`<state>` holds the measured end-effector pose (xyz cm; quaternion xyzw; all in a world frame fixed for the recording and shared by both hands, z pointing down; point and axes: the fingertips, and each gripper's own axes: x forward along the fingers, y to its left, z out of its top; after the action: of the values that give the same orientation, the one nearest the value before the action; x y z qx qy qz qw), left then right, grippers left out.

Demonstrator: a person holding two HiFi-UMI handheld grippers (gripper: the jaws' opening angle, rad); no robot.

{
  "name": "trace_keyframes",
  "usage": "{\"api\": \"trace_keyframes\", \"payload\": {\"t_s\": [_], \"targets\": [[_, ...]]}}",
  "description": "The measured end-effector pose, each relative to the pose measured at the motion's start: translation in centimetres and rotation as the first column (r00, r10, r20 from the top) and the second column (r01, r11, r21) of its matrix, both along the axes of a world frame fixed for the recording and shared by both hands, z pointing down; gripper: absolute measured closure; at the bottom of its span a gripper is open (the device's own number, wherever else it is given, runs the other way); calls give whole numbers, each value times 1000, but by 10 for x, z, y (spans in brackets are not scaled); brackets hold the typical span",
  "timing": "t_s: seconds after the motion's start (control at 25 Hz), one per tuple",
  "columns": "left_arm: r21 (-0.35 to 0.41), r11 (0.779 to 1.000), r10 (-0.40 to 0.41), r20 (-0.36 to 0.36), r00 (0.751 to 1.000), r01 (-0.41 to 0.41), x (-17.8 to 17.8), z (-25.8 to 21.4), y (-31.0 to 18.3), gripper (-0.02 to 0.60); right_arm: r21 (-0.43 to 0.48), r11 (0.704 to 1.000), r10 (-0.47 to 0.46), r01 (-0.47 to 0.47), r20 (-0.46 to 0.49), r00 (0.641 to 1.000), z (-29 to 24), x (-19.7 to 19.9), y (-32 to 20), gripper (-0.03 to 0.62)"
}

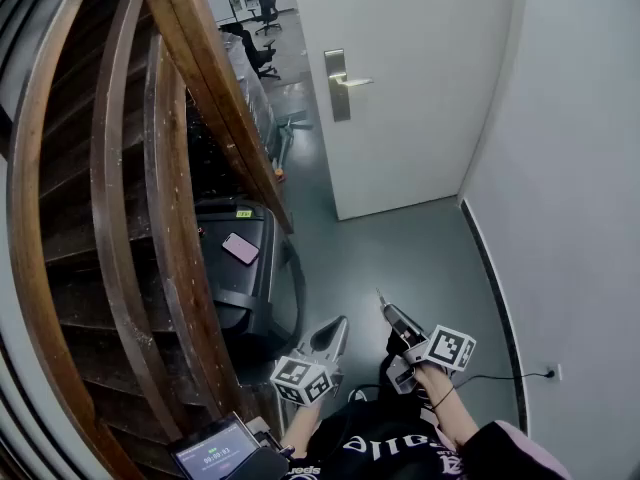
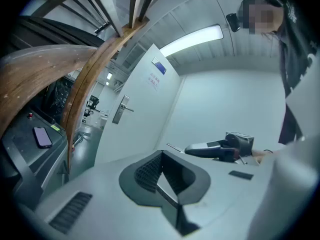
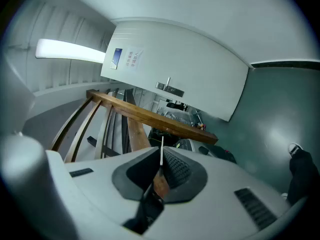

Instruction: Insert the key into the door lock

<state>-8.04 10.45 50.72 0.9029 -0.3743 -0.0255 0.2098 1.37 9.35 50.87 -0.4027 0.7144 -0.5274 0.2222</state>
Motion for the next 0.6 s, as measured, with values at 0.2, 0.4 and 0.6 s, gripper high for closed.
{"api": "trace_keyframes", "payload": {"t_s": [0.2,0.4,0.6], "targets": [[6,1000,-5,-2,1000,5,14,7,-65,577,-5,1000,9,-9,-36,999,10,24,-68,557],[69,997,-22,-48,999,26,38,-7,-142,577,7,999,-46,46,-3,999,8,39,-149,557],[85,994,-67,-70,995,73,66,-18,-227,577,18,990,-138,138,-27,990,0,57,-233,557]]}}
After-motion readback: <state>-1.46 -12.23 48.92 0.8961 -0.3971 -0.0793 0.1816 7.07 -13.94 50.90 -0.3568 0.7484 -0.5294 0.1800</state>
